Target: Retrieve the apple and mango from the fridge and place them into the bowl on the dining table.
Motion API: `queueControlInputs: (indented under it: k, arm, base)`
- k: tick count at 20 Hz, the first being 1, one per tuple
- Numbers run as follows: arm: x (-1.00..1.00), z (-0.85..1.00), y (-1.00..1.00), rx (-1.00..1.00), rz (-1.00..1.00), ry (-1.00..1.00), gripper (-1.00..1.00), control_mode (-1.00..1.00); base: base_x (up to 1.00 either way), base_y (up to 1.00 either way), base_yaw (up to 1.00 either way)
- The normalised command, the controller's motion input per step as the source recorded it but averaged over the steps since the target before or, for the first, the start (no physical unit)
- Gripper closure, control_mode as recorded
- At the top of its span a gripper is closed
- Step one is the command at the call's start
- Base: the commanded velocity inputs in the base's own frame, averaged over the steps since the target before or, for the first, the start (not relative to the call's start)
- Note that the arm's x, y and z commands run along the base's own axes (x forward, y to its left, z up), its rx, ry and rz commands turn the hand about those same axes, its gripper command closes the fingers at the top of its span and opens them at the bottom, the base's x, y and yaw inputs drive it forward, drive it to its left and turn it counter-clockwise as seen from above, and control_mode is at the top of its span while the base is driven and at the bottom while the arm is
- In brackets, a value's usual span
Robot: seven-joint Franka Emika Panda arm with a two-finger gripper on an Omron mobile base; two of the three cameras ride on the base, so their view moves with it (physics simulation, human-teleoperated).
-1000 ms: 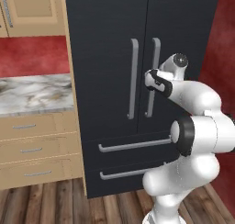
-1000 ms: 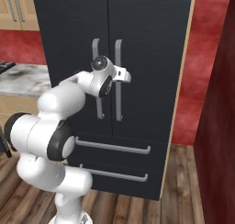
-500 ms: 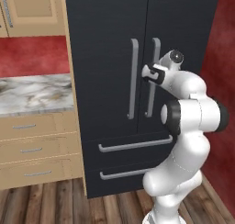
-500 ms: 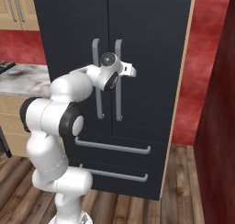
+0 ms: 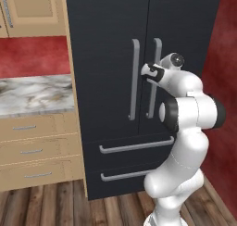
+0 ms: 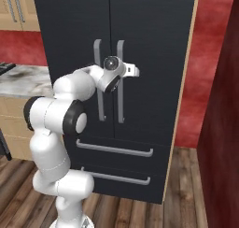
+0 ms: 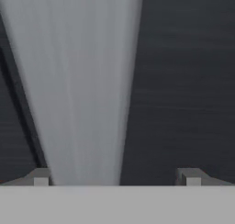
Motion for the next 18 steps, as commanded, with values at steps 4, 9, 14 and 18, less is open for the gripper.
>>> queueControlInputs:
  k: [4, 9, 14, 18]
  arm:
    - [0.61, -0.05, 0.0, 0.0, 0.0, 0.0, 1.0, -1.0]
    - [-0.44, 0.02, -0.11, 0.0, -0.01, 0.0, 1.0, -1.0]
    - [-1.0, 0.24, -0.55, 0.0, 0.0, 0.0, 1.0, -1.0]
    - [-1.0, 0.27, -0.93, 0.01, 0.0, 0.0, 1.0, -1.0]
  base:
    - [0.0, 0.0, 0.0]
    - [0.0, 0.0, 0.0]
    - [0.0, 0.0, 0.0]
    - [0.0, 0.0, 0.0]
